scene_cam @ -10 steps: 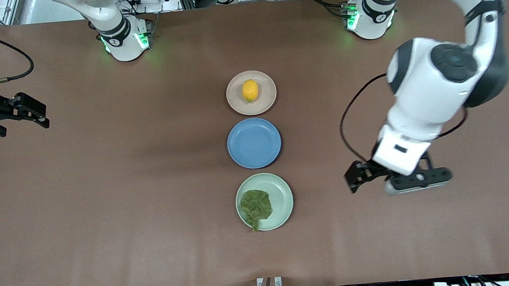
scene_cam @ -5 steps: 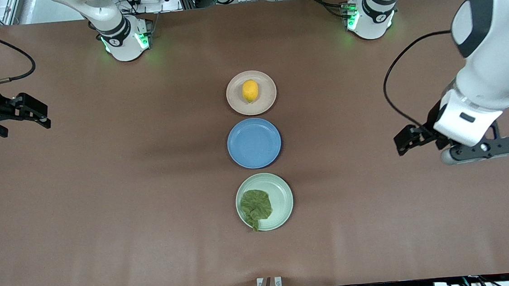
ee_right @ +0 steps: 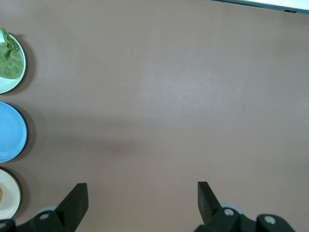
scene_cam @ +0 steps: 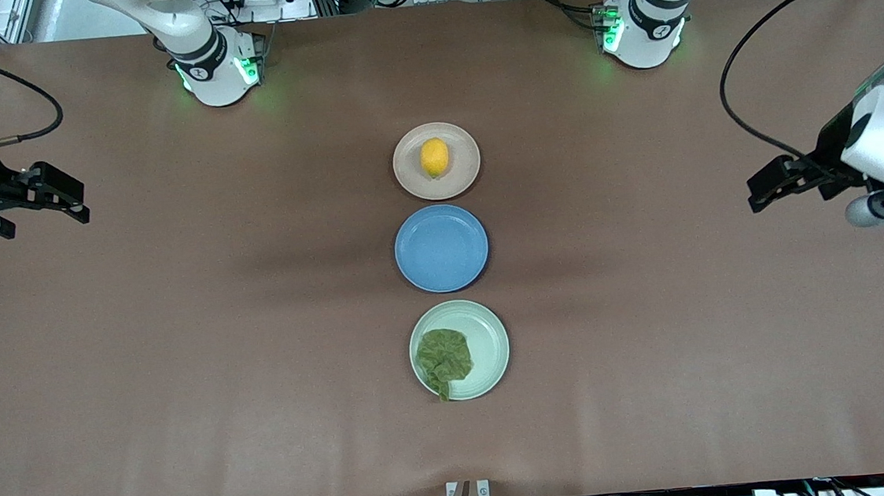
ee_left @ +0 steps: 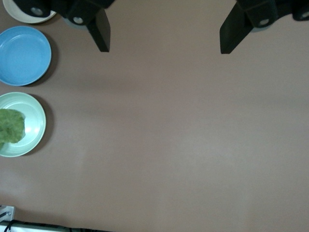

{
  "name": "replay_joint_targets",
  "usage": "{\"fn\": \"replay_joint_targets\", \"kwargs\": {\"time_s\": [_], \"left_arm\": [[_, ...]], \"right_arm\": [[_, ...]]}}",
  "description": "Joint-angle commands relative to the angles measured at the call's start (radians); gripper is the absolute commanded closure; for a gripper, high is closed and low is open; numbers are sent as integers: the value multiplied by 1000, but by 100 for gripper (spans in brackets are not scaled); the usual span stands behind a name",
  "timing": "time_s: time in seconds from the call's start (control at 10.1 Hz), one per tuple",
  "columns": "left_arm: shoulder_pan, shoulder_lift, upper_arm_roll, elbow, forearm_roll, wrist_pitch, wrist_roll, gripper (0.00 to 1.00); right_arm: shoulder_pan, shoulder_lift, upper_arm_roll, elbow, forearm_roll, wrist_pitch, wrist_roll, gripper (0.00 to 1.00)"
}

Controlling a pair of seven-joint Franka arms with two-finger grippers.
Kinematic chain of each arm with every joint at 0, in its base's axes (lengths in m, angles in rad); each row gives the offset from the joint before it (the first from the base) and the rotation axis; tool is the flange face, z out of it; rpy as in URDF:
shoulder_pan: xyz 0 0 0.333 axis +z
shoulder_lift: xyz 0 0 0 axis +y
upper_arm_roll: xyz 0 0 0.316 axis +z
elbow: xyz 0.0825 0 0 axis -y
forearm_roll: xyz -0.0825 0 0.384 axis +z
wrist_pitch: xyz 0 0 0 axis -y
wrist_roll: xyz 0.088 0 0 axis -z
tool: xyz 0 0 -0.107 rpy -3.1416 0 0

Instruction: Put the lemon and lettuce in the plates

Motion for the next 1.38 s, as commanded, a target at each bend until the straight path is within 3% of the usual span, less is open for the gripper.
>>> {"fn": "replay_joint_targets", "kwargs": {"time_s": [0.0,1.28], "left_arm": [[17,-111,-9,-129,8,0,29,0],[57,-154,-3,-145,-3,-51,55,0]], "right_arm": [[-16,-6,9,0,5,5,-2,0],[-26,-8,6,4,-9,-9,3,0]]}}
